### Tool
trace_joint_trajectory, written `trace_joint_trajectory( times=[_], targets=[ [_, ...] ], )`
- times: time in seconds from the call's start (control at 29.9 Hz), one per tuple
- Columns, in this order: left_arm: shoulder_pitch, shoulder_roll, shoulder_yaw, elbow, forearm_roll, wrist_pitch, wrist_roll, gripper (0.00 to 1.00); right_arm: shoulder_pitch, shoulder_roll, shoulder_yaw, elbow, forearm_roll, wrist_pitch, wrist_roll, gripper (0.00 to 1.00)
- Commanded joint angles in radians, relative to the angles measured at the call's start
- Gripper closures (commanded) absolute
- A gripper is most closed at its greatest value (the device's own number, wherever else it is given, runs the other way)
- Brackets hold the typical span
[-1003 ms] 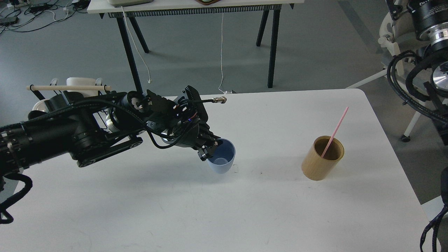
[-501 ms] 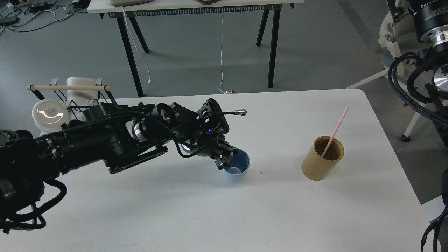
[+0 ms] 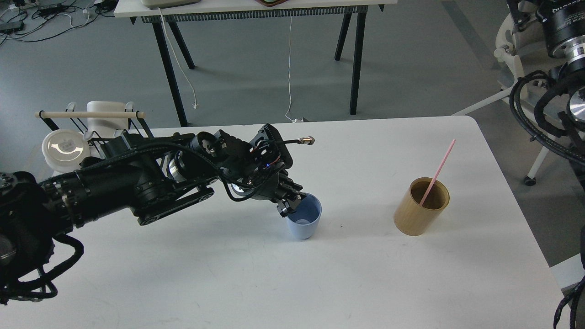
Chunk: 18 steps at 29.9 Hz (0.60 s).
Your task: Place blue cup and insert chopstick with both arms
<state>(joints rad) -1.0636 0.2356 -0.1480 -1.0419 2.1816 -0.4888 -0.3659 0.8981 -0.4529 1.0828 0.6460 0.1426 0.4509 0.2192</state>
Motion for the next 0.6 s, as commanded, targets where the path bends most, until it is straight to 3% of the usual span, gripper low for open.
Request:
trace_joint_trajectory(
  times=[0.0,0.27,0.57],
  targets=[
    [0.002,0.04,-0.1,-0.009,0.0,0.0,-0.004,0.58,-0.019,-0.024,-0.001,0.012,0.0,0.003,-0.001,0.01],
    [0.002,0.157,-0.306,-0.027,-0.239,0.0,-0.071,0.57,-0.107,-0.147,-0.05,0.184,-0.032,0.023,0.002,0.01],
    [0.002,0.174,-0.537,0.086,-0.935,0.0,-0.067,0.31,-0.117,-0.314,-0.145,0.245,-0.222,0.002,0.005,0.02]
  ],
)
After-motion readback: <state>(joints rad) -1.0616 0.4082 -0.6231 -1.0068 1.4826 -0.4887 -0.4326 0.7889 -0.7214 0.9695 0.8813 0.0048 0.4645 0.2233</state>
